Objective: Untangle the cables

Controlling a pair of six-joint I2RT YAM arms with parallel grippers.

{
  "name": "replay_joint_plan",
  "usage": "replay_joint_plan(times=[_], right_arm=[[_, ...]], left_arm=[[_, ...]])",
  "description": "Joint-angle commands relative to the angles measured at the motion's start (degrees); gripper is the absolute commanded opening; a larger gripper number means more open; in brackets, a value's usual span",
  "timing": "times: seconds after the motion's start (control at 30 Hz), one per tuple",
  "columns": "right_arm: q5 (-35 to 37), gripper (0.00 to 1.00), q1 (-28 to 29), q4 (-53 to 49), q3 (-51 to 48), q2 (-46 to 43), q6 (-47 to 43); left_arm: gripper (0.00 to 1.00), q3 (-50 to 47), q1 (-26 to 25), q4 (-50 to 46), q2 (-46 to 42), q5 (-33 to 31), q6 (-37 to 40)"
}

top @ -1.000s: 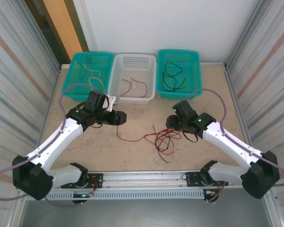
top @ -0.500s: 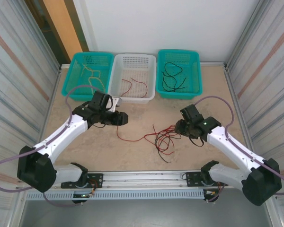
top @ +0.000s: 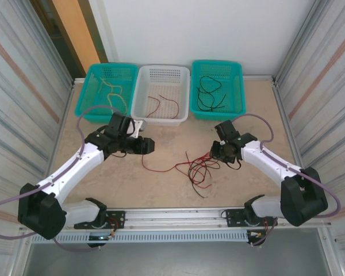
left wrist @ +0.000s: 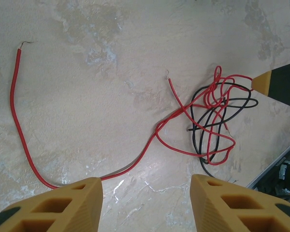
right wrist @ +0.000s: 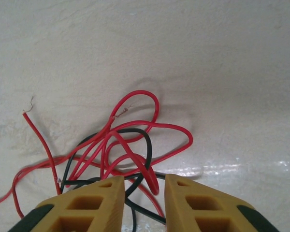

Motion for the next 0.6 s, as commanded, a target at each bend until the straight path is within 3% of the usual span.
replay_joint_plan(times=[0.0,0.13,0.23,0.57], right_arm=[[-1.0,0.22,-0.4,1.4,1.1,1.7,-1.6],[-1.2,0.13,-0.2,1.1,1.3,2.5,-2.4],[-1.0,0.00,0.3,-0.6,2.4,1.2,-3.3],[6.3,0.00,15.7,-3.4,14.5,-12.2,-11.1]], left_arm=[[0.52,-0.1,0.0,0.6,-1.2,0.6,0.2],[0.51,-0.1,0.0,0.7,-1.2,0.8,0.2],[0.52,0.4,0.0,0.5,-1.4,0.7,0.3],[0.54,3.9,0.0,5.4,-1.9,6.4,-1.6]])
